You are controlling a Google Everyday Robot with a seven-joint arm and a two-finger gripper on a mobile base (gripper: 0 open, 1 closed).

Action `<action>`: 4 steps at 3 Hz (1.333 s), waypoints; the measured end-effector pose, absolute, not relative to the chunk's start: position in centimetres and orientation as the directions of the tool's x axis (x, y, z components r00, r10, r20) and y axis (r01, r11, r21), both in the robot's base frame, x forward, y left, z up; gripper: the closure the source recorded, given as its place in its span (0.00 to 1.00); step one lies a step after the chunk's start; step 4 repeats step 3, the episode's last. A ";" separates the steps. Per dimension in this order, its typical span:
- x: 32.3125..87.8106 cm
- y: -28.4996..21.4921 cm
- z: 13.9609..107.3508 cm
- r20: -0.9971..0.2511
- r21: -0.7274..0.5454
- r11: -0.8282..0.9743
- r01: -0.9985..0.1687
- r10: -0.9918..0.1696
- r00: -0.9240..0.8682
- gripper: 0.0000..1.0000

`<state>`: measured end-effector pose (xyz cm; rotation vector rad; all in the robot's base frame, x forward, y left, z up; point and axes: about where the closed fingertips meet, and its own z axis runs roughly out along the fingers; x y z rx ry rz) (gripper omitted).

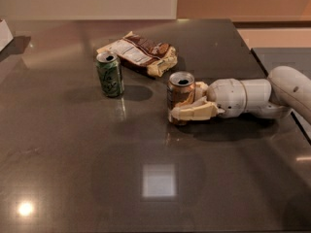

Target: Place orange can upright

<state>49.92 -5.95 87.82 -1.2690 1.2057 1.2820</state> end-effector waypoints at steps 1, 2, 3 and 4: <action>50.1 -5.8 87.3 -0.999 0.032 -0.079 -0.996 -0.024 -0.030 0.12; 50.1 -5.6 87.4 -0.999 0.032 -0.082 -0.996 -0.024 -0.030 0.00; 50.1 -5.6 87.4 -0.999 0.032 -0.082 -0.996 -0.024 -0.030 0.00; 50.1 -5.6 87.4 -0.999 0.032 -0.082 -0.996 -0.024 -0.030 0.00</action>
Offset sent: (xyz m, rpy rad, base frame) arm 0.0017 0.0010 -0.0049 -0.0040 0.0017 -0.0019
